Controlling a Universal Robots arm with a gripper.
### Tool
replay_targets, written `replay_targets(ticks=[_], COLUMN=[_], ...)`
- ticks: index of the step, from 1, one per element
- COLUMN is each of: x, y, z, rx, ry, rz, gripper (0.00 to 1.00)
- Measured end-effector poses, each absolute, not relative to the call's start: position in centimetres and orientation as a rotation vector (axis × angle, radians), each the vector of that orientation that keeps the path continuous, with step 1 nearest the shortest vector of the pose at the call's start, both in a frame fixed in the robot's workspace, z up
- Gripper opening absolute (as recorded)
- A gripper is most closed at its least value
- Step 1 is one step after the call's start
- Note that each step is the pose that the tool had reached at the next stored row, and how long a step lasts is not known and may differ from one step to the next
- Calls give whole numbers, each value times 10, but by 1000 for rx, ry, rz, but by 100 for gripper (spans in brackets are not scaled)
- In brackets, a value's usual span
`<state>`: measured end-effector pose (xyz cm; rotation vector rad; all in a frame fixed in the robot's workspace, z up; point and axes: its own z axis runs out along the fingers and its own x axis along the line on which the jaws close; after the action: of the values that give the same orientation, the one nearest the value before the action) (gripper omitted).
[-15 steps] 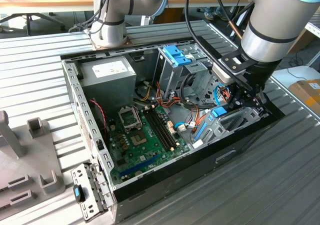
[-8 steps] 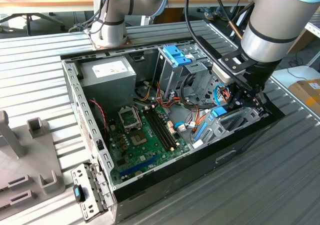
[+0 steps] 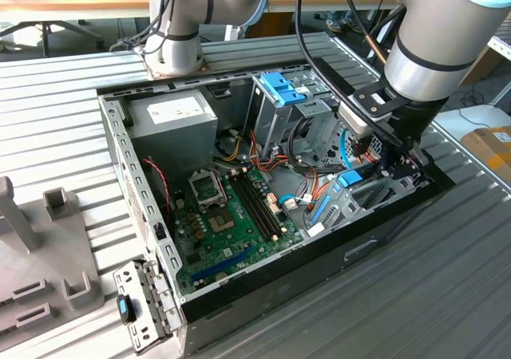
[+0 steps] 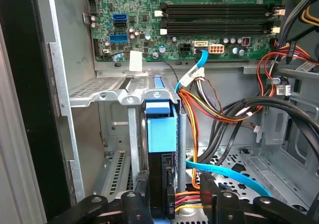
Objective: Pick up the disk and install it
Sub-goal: 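Insert the disk into the insertion slot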
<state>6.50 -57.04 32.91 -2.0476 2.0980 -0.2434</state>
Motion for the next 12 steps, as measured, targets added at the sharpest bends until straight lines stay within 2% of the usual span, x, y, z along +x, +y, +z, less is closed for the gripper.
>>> replay_targets(ticks=[12], x=[75], y=[-569], z=[361], rx=[-2055], ry=[2108], rz=[-234], gripper=[53])
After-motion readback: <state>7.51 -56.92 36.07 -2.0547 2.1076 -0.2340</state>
